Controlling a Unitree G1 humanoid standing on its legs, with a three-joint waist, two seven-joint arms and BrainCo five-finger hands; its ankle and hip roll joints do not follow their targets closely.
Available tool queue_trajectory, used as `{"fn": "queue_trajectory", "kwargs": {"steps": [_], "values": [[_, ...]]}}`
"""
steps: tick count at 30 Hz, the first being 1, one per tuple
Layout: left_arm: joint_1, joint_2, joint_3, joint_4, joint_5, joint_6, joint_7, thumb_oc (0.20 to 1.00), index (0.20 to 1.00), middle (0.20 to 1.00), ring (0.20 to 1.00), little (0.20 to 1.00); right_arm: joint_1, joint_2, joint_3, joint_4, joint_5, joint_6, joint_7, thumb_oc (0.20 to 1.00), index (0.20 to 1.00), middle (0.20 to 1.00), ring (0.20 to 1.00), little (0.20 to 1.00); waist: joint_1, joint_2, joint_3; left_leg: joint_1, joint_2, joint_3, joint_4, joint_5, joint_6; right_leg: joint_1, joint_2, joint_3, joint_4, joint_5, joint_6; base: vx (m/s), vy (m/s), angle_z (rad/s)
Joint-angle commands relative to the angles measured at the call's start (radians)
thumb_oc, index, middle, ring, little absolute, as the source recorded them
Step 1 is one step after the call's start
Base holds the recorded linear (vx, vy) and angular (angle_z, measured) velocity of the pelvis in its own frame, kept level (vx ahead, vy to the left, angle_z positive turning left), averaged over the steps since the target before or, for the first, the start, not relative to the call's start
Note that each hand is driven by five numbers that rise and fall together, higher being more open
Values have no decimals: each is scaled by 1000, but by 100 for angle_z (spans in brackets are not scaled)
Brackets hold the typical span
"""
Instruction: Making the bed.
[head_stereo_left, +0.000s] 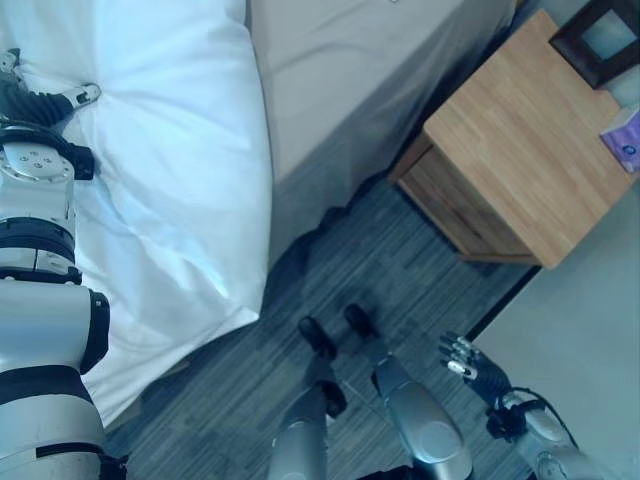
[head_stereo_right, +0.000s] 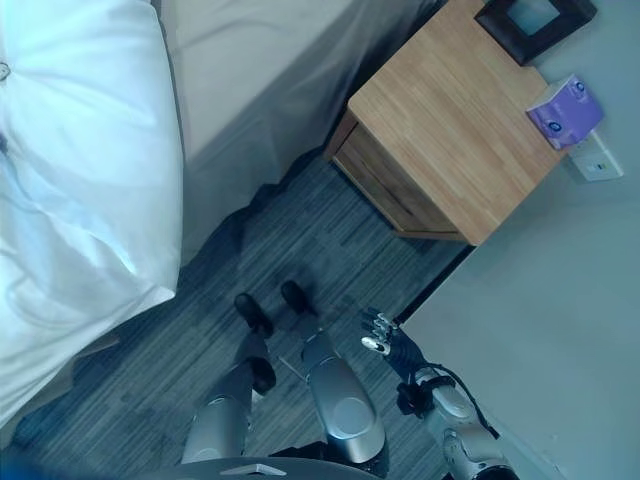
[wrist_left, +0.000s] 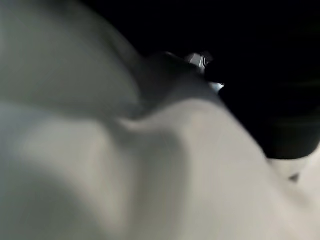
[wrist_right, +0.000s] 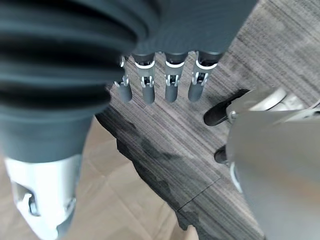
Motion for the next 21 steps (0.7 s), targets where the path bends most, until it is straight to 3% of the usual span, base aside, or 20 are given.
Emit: {"fn": "queue_trajectory", "kwargs": {"steps": [1,9,11,12,14,15,16,19,21], "values": [[58,-65,-25,29,-31,17,-50,200,200,200,200,200,57,-2,-14,-19,23,-28,4,1000,1000,1000,1000,1000,-17,-32,-51,41,10,15,6,8,-84,0,-106,-23,-85,101,143,31,13,-5],[-68,-195,-123,-201,-130,-75,-30,200,200,200,200,200,72,-26,-24,-29,7,-23,20,1000,1000,1000,1000,1000,-42,31,-78,104,1,19,6,-12,-85,50,-121,-21,-85,85,147,19,9,-4],[-88,-259,-154,-333,-189,-117,-19,200,200,200,200,200,69,-32,-29,-28,2,-27,16,1000,1000,1000,1000,1000,-53,55,-82,117,-6,9,6,-15,-85,65,-131,-33,-85,80,148,8,-6,3],[-90,-336,-174,-467,-259,-157,-22,200,200,200,200,200,62,-34,-27,-13,-14,-29,8,1000,1000,1000,1000,1000,-63,74,-87,131,-11,3,6,-16,-85,78,-137,-40,-85,79,149,14,-5,14],[-83,-369,-183,-500,-284,-165,-25,200,200,200,200,200,58,-33,-26,-5,-22,-30,2,1000,1000,1000,1000,1000,-68,78,-86,137,-12,3,6,-17,-84,84,-138,-42,-85,80,148,6,-6,16],[-71,-446,-195,-552,-318,-184,-35,200,200,200,200,200,51,-34,-23,2,-29,-32,-7,1000,1000,1000,1000,1000,-84,85,-86,146,-14,7,6,-19,-83,91,-138,-39,-87,81,148,0,0,0],[-71,-446,-195,-553,-317,-183,-34,200,200,200,200,200,51,-34,-23,2,-29,-32,-7,1000,1000,1000,1000,1000,-83,85,-86,147,-14,7,6,-19,-83,91,-138,-39,-87,81,148,1,-2,-4],[-20,-555,-185,-583,-369,-192,-51,200,200,200,200,200,42,-35,-18,10,-31,-37,-20,1000,1000,1000,1000,1000,-109,88,-84,151,-13,20,6,-21,-82,91,-136,-28,-88,85,149,-7,8,-14],[-9,-603,-204,-588,-312,-189,-40,200,200,200,200,200,41,-36,-14,14,-35,-41,-27,1000,1000,1000,1000,1000,-122,89,-82,153,-11,29,6,-20,-82,89,-134,-22,-87,86,147,-12,-6,-18]]}}
